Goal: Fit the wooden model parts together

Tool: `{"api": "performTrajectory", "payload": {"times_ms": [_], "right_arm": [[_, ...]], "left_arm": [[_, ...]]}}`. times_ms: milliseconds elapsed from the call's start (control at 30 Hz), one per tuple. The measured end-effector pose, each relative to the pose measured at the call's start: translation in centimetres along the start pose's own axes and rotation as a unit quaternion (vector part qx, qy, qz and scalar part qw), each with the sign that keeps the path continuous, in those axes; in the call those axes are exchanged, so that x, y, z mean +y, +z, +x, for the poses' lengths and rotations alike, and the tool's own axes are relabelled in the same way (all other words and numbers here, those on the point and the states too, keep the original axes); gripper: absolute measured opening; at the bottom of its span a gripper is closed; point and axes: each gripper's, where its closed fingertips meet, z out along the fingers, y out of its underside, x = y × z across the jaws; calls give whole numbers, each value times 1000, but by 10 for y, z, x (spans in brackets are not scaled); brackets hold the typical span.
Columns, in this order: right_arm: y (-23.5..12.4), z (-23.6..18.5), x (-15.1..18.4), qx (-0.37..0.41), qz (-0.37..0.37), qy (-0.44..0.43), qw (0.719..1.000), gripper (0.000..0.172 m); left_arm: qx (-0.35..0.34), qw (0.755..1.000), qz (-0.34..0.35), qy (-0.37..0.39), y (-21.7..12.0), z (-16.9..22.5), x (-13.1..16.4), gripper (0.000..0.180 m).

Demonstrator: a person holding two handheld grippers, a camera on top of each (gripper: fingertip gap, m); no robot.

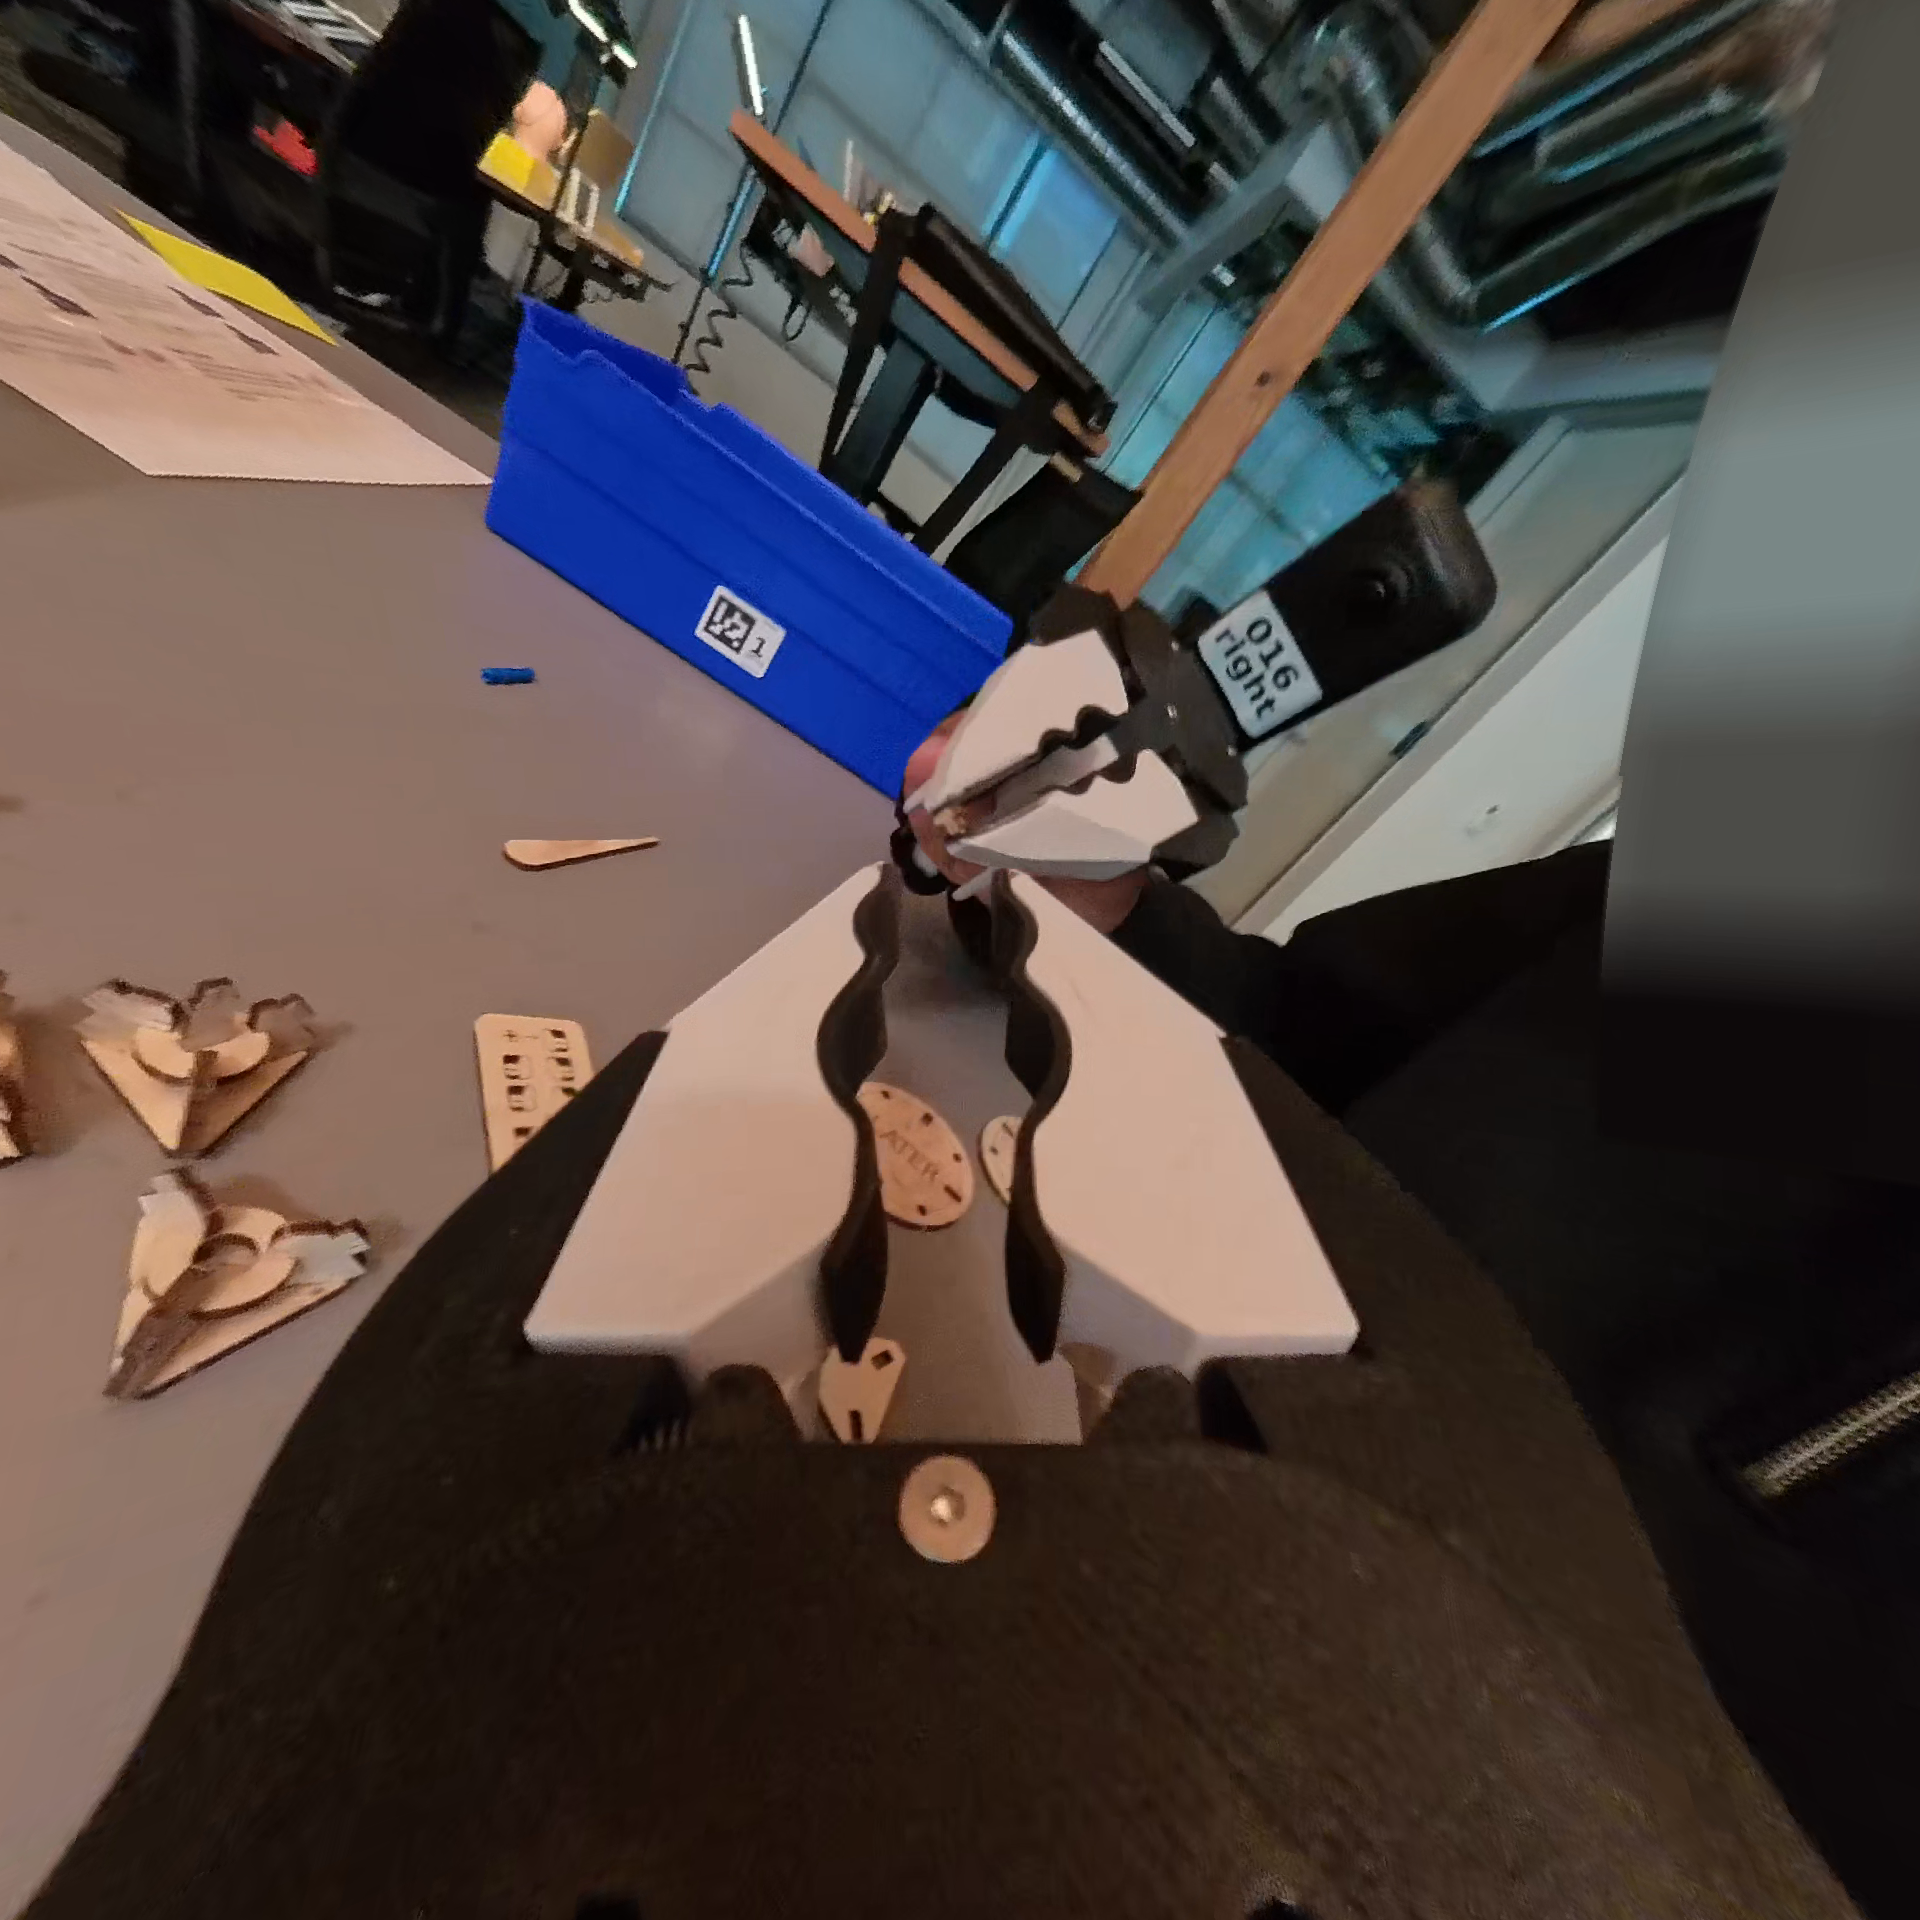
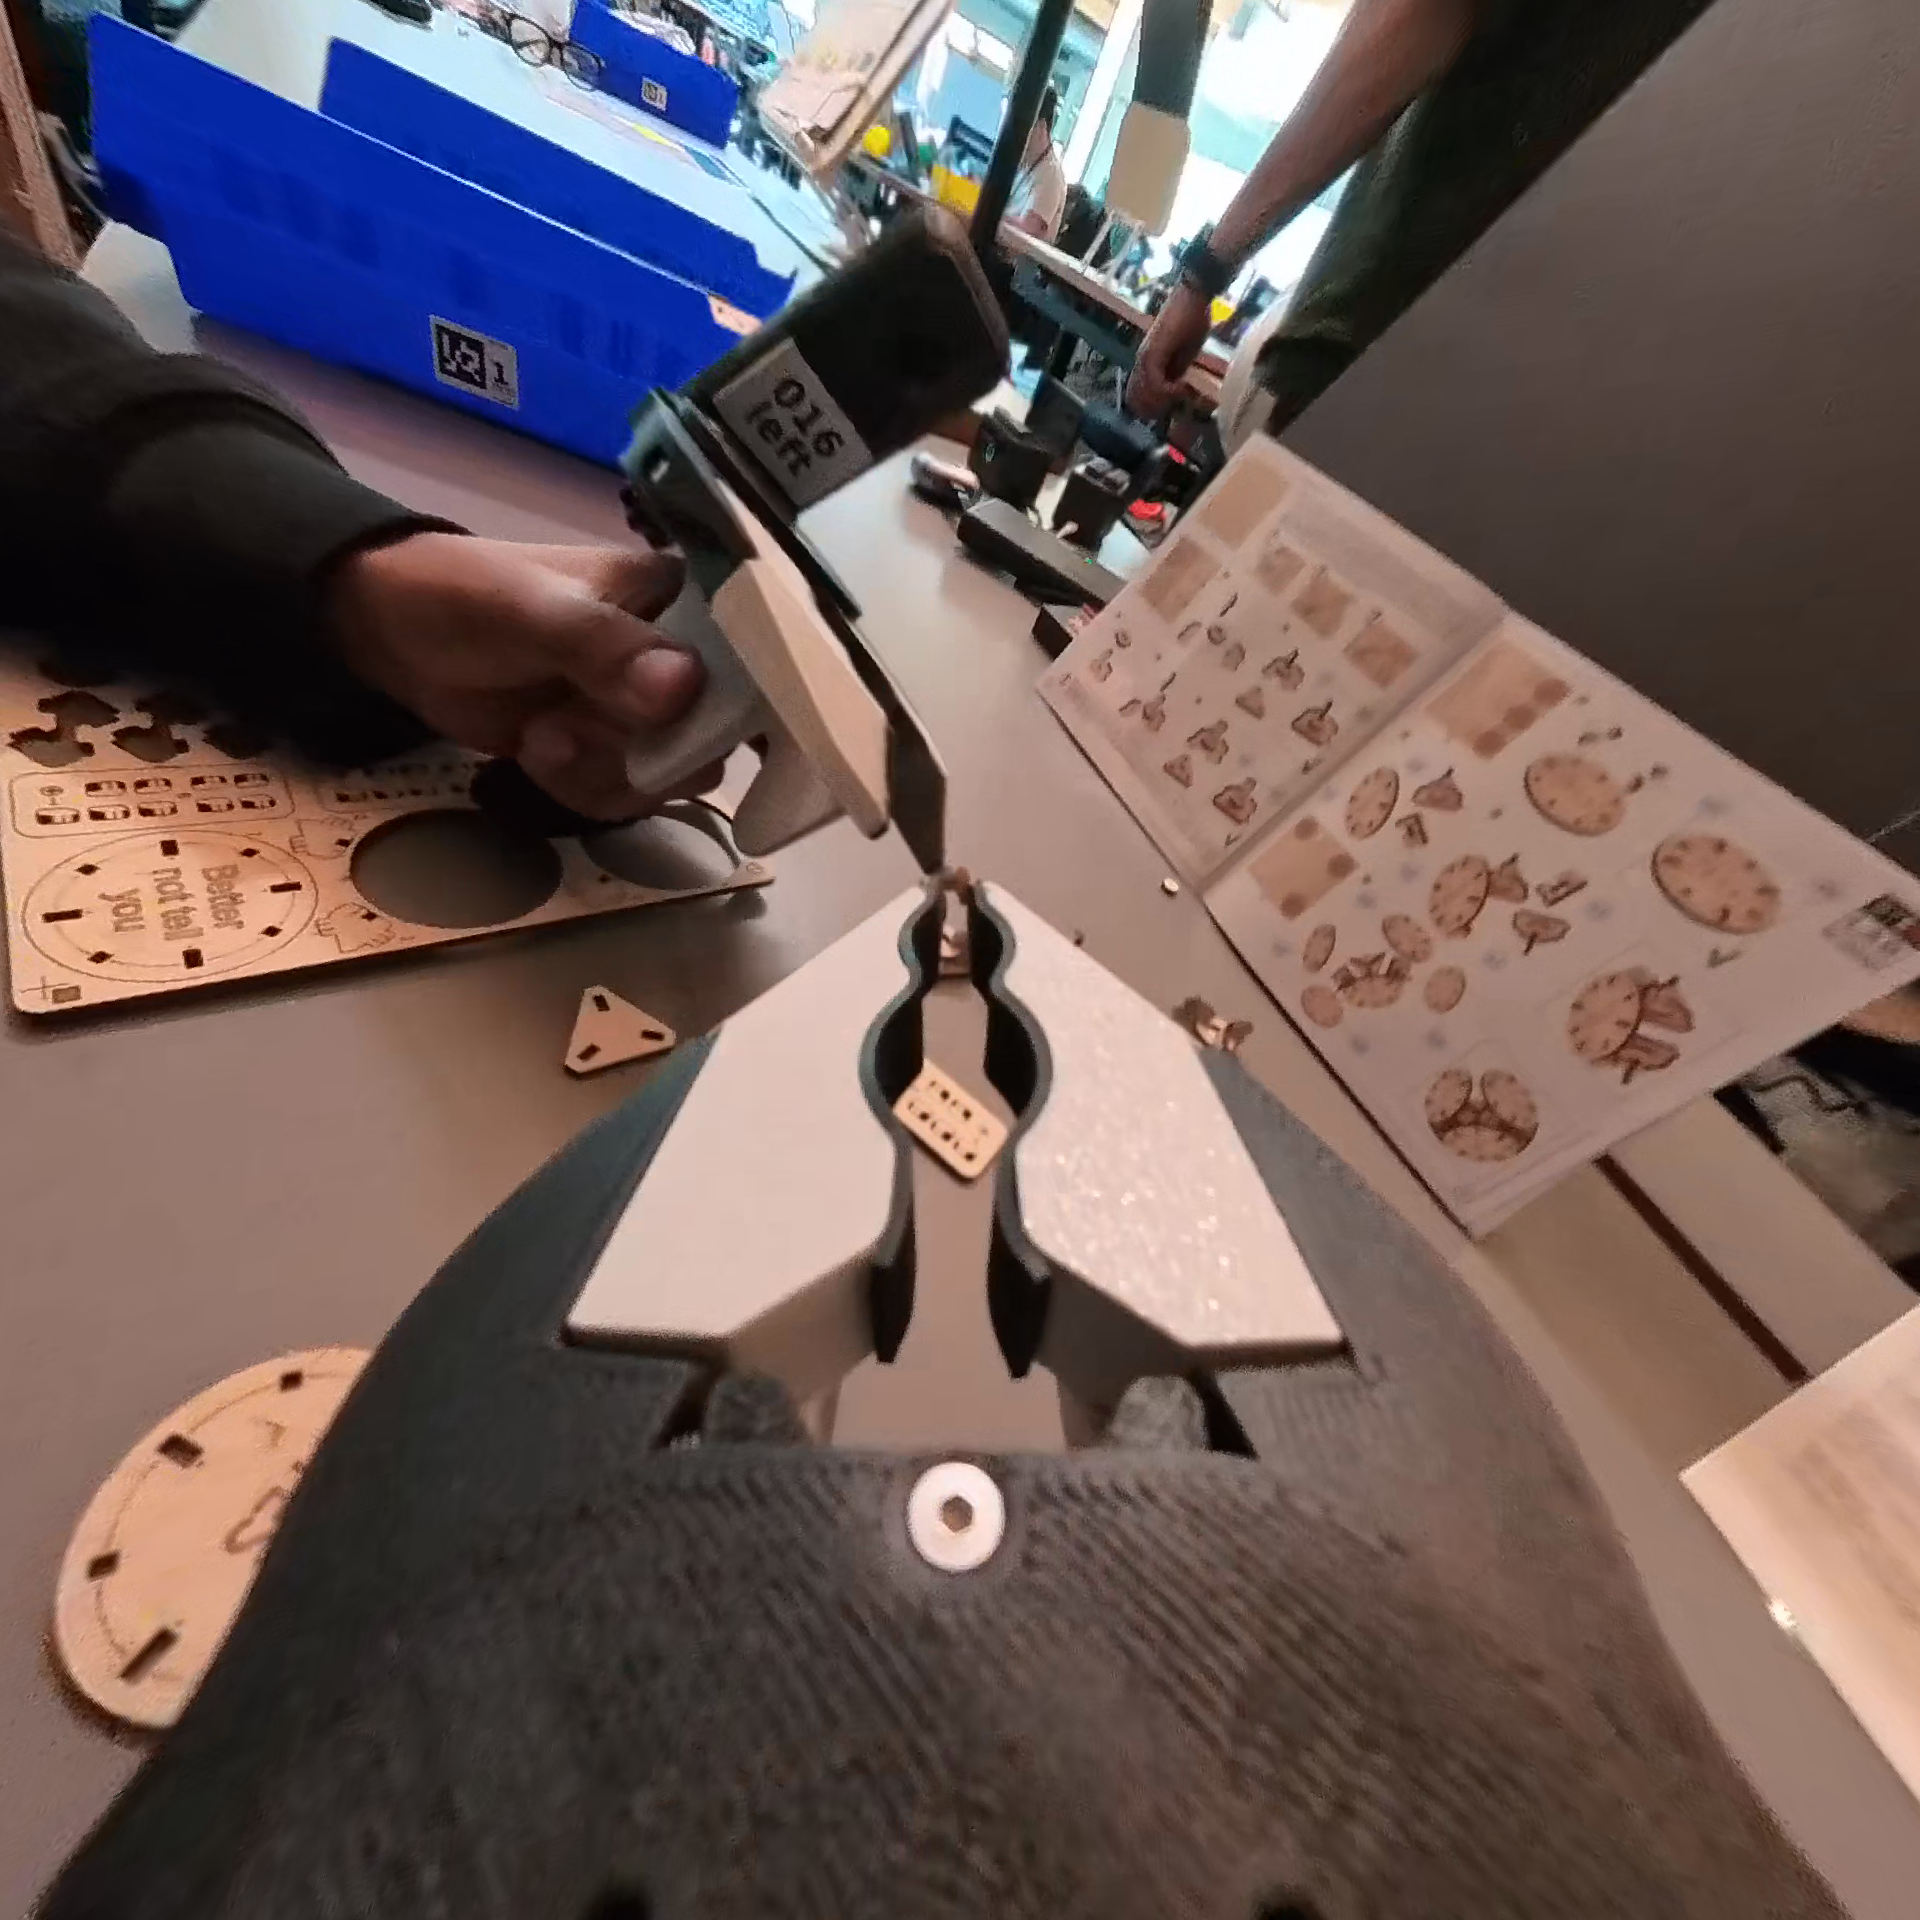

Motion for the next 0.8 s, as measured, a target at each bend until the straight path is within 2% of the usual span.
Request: {"api": "performTrajectory", "payload": {"times_ms": [500, 800], "right_arm": [[8, -11, 4, 20, -32, -83, 996, 2], [11, -14, 3, 40, -43, -128, 990, 2]], "left_arm": [[48, 996, 3, -76, 3, 3, 6, 10], [52, 995, 4, -89, 1, 2, 5, 2]]}}
